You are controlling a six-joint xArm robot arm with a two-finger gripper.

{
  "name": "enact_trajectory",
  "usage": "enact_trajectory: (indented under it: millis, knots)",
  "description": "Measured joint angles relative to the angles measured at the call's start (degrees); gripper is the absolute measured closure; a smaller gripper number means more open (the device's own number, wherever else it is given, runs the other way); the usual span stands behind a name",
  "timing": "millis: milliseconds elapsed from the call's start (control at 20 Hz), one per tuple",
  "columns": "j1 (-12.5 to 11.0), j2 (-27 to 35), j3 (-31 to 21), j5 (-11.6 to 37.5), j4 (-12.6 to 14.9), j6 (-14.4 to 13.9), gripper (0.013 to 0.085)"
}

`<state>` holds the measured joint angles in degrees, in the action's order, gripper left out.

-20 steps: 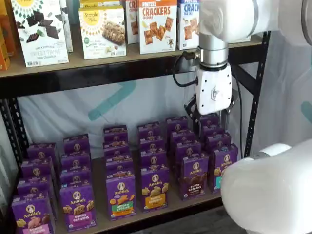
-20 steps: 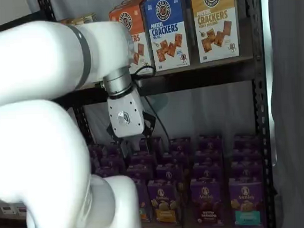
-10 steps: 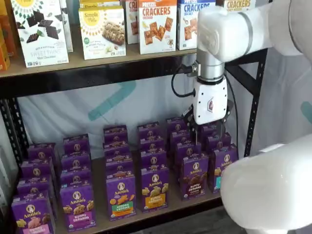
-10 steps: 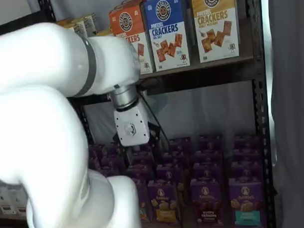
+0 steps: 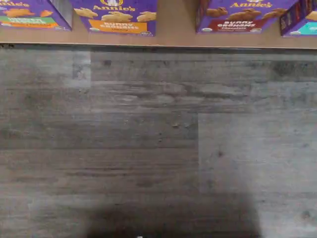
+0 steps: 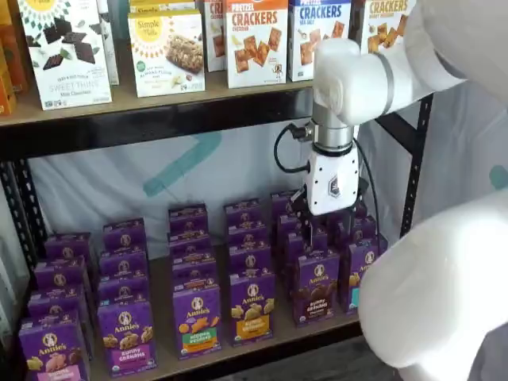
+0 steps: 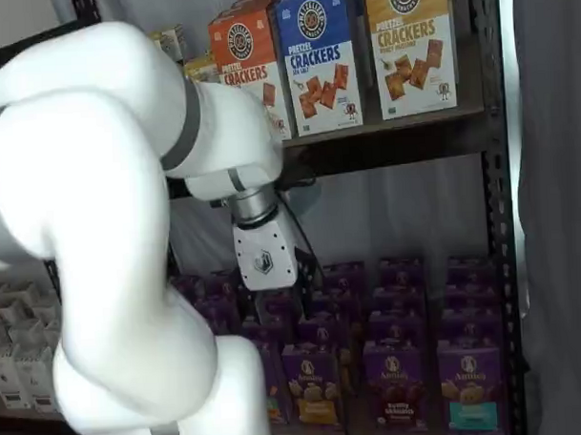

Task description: Pick up the purple box with a brown patch in the center, on the bottom shelf, the fifth box from the left

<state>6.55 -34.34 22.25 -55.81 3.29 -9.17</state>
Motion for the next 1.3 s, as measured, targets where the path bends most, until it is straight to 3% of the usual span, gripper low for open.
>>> enact_trajectory:
  millis: [750, 1000, 1300]
  knots:
    - [-4.4, 19.9, 3.7, 15.5, -1.3, 4.9, 0.0130]
    - [-5.2, 26.2, 5.5, 19.2, 0.6, 4.1, 0.0130]
    - [-6.4, 33.4, 7.2, 25.8, 0.2, 5.5, 0.0130]
